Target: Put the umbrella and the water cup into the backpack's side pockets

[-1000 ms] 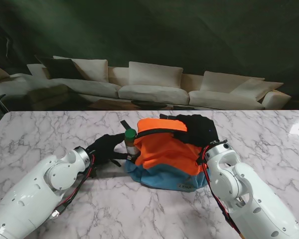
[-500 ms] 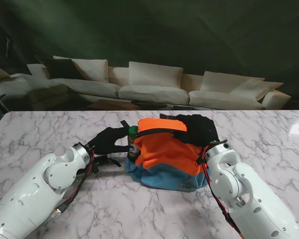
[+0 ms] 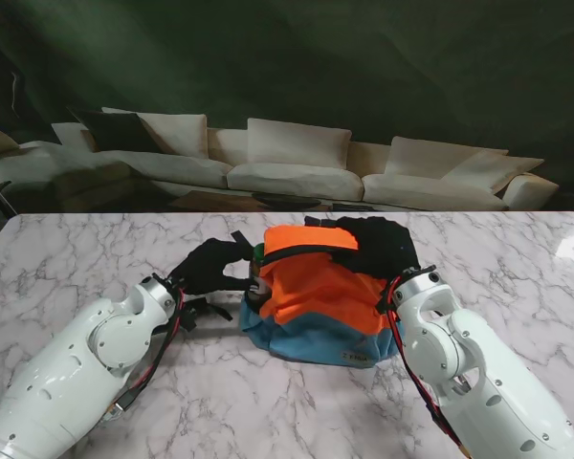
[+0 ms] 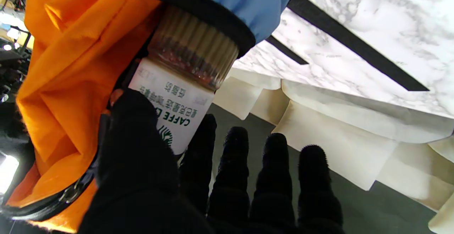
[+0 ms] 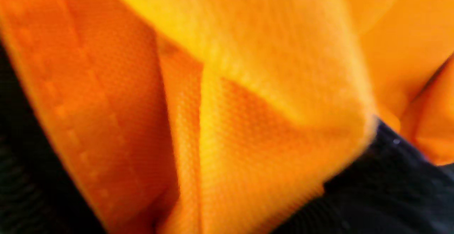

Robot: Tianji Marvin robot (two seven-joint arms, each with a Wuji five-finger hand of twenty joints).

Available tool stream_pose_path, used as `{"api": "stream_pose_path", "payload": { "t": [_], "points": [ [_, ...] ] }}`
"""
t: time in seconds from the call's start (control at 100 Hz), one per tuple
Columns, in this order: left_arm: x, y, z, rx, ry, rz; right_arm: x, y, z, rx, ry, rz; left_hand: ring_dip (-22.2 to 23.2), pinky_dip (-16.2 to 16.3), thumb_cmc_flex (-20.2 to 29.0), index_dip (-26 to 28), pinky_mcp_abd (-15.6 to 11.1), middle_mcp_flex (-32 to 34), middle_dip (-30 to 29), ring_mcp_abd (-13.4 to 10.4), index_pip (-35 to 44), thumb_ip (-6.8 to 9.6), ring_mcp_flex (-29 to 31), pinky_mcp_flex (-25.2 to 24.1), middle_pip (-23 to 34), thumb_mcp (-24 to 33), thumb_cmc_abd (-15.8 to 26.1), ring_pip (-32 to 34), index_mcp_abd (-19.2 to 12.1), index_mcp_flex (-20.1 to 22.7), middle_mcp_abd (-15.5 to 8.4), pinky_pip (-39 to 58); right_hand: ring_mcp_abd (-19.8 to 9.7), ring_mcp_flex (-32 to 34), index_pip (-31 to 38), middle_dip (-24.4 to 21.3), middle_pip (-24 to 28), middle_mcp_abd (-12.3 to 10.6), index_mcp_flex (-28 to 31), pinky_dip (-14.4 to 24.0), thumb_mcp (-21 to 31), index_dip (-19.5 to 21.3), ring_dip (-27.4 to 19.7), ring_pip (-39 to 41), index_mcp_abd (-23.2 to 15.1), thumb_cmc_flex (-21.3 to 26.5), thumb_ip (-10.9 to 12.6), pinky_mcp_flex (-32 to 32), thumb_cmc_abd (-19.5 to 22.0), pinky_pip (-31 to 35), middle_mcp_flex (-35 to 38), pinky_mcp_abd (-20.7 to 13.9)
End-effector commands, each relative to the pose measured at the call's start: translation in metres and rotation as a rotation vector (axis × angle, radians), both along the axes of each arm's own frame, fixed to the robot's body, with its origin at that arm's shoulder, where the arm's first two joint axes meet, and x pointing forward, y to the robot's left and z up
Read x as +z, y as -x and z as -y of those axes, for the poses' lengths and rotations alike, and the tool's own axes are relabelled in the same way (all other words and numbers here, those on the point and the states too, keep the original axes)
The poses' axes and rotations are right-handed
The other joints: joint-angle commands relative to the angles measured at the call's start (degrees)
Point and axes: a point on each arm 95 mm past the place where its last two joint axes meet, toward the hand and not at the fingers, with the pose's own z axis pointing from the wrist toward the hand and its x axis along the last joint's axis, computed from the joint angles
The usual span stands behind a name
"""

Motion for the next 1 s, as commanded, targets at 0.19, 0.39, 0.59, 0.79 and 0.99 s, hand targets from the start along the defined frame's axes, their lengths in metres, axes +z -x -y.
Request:
{"api": "stream_pose_path", "payload": {
  "t": [0.19, 0.39, 0.59, 0.79, 0.99],
  "points": [
    [-0.023, -0.007, -0.012, -0.045, -0.224, -0.092, -0.004, 0.002, -0.002, 0.004, -0.004, -0.01, 0.3, -0.2, 8.4, -0.7, 1.4, 1.7, 0.0, -0.8, 9.3, 5.33, 1.0, 0.0, -0.4, 7.7, 4.9, -0.3, -11.3, 8.0, -0.7, 0.9, -1.8, 3.6, 2.7, 0.3, 1.3, -2.5, 2.8, 0.4, 5.0, 2.1, 0.6, 1.3, -9.1, 6.9, 2.2, -0.2, 5.6, 1.6, 0.7, 0.0],
    [-0.022, -0.005, -0.017, -0.019, -0.201, -0.11, -0.004, 0.002, -0.002, 0.004, -0.002, -0.011, 0.1, -0.6, -2.6, -3.6, 1.1, -3.3, -1.2, 0.0, -5.9, 4.9, -1.5, -0.9, -3.1, 6.6, 7.7, -1.1, -4.4, -1.0, 1.7, -0.5, -1.7, 3.6, 2.7, 0.4, 1.3, -2.5, 2.8, 0.4, 5.0, 2.1, 0.6, 1.3, -9.1, 6.9, 2.2, -0.2, 5.6, 1.6, 0.7, 0.0],
    [0.014, 0.004, -0.022, 0.005, -0.146, -0.002, -0.004, 0.002, -0.002, 0.006, -0.002, -0.01, -0.2, -0.8, -6.4, -9.4, 1.7, -4.3, -3.3, 1.5, -15.2, 4.97, -1.6, -0.7, -5.7, 6.7, 5.5, -1.4, 2.7, -7.6, 4.6, -1.7, -1.7, 3.5, 2.5, 0.3, 1.2, -2.5, 2.6, 0.4, 4.9, 1.9, 0.6, 1.2, -8.9, 6.6, 2.1, -0.2, 5.7, 1.6, 0.7, 0.0],
    [0.064, 0.015, -0.024, 0.017, -0.06, 0.141, -0.004, 0.0, -0.001, 0.0, -0.006, -0.017, -0.8, -1.3, -8.5, -9.8, 1.8, -8.2, -4.3, 1.6, -16.2, 4.72, -3.0, -1.1, -8.2, 6.1, 8.9, -2.3, 3.0, -8.9, 6.0, -2.6, -1.4, 3.5, 2.0, 0.0, 0.6, -2.4, 2.9, 0.4, 5.1, 0.9, 0.6, 1.1, -8.0, 6.1, 2.0, -0.2, 5.6, 1.6, 1.1, 0.0],
    [0.102, 0.021, -0.012, -0.074, 0.0, 0.119, -0.007, -0.007, 0.001, -0.019, 0.0, -0.018, -2.9, -2.9, -19.8, -13.3, 1.6, -25.0, -11.5, 4.2, -23.5, 4.15, -8.5, -2.2, -14.3, 5.1, 7.5, -5.0, 7.4, -23.8, 10.9, -7.0, -1.3, 3.5, 1.3, -0.1, 0.3, -2.2, 2.5, 0.4, 5.1, -0.7, 0.7, 1.1, -6.7, 5.6, 2.1, -0.2, 5.8, 1.6, 1.3, 0.0]
  ]
}}
